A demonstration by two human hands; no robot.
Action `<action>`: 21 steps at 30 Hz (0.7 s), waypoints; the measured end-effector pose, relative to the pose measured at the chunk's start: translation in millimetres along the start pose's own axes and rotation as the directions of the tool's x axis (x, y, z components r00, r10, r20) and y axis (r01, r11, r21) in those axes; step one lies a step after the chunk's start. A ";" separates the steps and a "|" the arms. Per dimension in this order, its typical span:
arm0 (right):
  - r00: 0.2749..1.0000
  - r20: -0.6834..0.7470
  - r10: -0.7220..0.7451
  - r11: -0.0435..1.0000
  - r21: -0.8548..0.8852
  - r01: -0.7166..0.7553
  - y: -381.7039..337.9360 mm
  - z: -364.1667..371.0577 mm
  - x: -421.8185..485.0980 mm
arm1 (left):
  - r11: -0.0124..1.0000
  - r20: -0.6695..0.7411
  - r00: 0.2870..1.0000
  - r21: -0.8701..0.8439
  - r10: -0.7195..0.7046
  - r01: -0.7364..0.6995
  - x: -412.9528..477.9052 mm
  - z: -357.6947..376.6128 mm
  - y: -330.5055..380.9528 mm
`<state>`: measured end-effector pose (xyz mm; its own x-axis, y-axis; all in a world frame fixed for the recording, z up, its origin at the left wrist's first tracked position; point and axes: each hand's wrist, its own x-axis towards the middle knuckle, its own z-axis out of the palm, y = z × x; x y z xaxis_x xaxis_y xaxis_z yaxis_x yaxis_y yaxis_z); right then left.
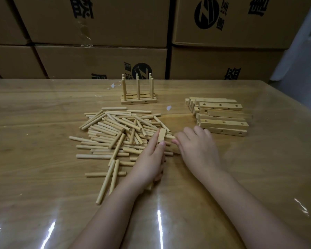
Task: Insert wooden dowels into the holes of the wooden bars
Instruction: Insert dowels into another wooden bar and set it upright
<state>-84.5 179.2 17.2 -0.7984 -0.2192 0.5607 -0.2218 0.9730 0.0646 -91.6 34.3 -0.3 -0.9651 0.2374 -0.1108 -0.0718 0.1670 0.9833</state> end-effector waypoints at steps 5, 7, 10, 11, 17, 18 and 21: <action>0.999 -0.008 0.042 0.996 0.083 -0.041 -8.8 1.3 -1.5 | 1.000 0.000 1.000 0.025 0.005 -0.005 -1.2 -2.2 -1.8; 0.998 0.022 0.060 0.992 0.111 -0.062 -5.9 -0.2 -3.7 | 0.997 0.010 1.000 0.071 0.014 -0.014 -3.5 -1.1 2.1; 0.994 0.089 0.064 0.986 0.148 -0.077 -3.3 -2.5 -5.2 | 0.989 0.024 0.999 0.144 0.029 -0.032 -5.3 0.5 4.6; 0.992 0.106 0.063 0.986 0.144 -0.078 -2.7 -2.3 -5.2 | 0.985 0.028 0.999 0.167 0.031 -0.035 -4.7 0.0 3.7; 0.985 0.156 0.076 0.973 0.205 -0.107 3.0 3.6 -4.0 | 0.976 0.050 0.997 0.206 0.058 -0.067 -5.2 0.4 4.0; 0.984 0.161 0.078 0.970 0.215 -0.112 3.4 4.2 -3.7 | 0.974 0.056 0.997 0.215 0.061 -0.072 -5.3 0.4 5.1; 0.980 0.178 0.088 0.967 0.221 -0.127 5.1 5.4 -2.0 | 0.968 0.057 0.996 0.237 0.073 -0.085 -5.8 1.1 5.0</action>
<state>-87.0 184.3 12.0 -0.9018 -0.1421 0.4081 -0.2366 0.9526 -0.1911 -86.1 34.8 5.1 -0.9517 0.3036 -0.0468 0.0720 0.3685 0.9268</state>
